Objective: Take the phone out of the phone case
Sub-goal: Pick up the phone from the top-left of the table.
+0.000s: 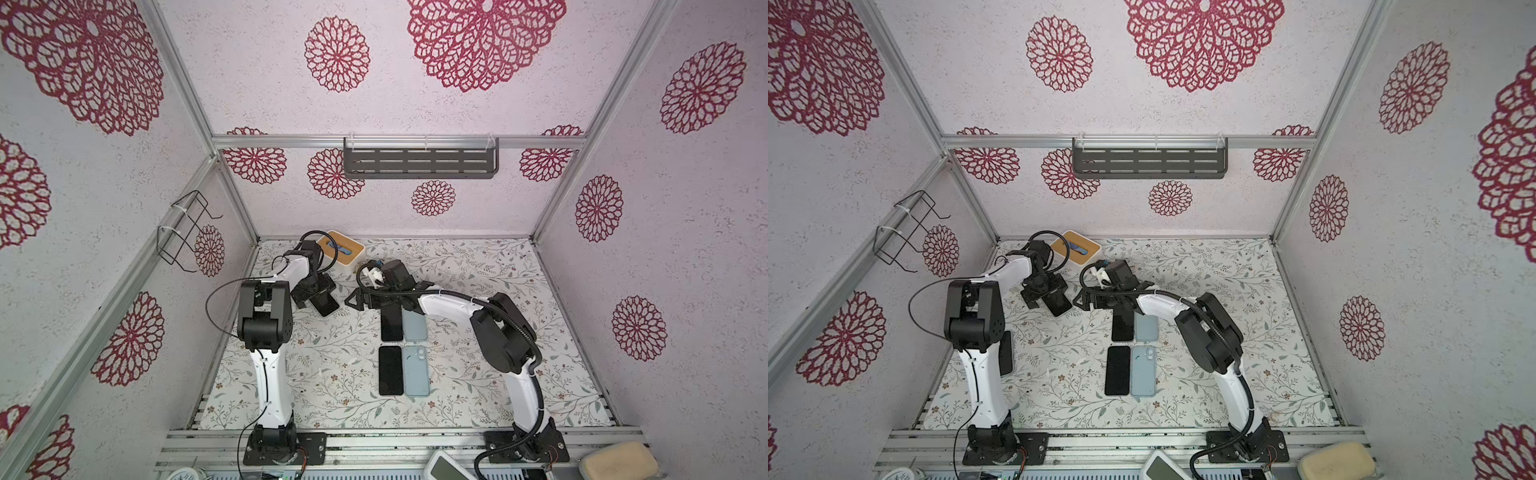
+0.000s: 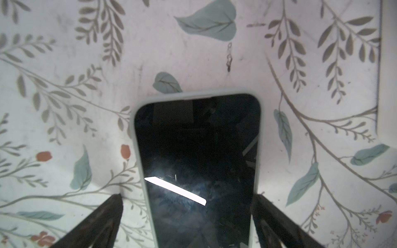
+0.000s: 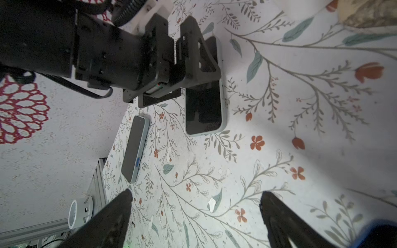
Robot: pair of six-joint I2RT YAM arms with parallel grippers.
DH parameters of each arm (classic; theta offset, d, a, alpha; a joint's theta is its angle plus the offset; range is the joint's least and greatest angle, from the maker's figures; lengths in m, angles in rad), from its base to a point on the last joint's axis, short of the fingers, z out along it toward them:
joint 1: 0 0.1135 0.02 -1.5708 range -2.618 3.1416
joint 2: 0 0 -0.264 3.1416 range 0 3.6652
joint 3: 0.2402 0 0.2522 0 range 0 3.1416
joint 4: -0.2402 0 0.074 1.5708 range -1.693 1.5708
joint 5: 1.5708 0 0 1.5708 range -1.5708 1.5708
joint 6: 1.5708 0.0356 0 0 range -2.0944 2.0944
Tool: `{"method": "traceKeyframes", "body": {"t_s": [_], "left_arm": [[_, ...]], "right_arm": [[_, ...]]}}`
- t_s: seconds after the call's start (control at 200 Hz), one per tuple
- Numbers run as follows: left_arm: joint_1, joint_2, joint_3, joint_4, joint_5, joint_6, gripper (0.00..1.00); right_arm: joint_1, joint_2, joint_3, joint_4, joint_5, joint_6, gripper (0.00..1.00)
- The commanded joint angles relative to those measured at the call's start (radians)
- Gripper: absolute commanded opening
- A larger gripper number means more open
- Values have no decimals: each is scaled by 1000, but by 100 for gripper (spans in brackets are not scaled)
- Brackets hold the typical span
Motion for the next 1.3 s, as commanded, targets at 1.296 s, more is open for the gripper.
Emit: {"method": "traceKeyframes", "body": {"t_s": [1.296], "left_arm": [[-69, 43, -139, 0, 19, 3, 66]], "right_arm": [[-52, 156, 129, 147, -134, 135, 96]]}}
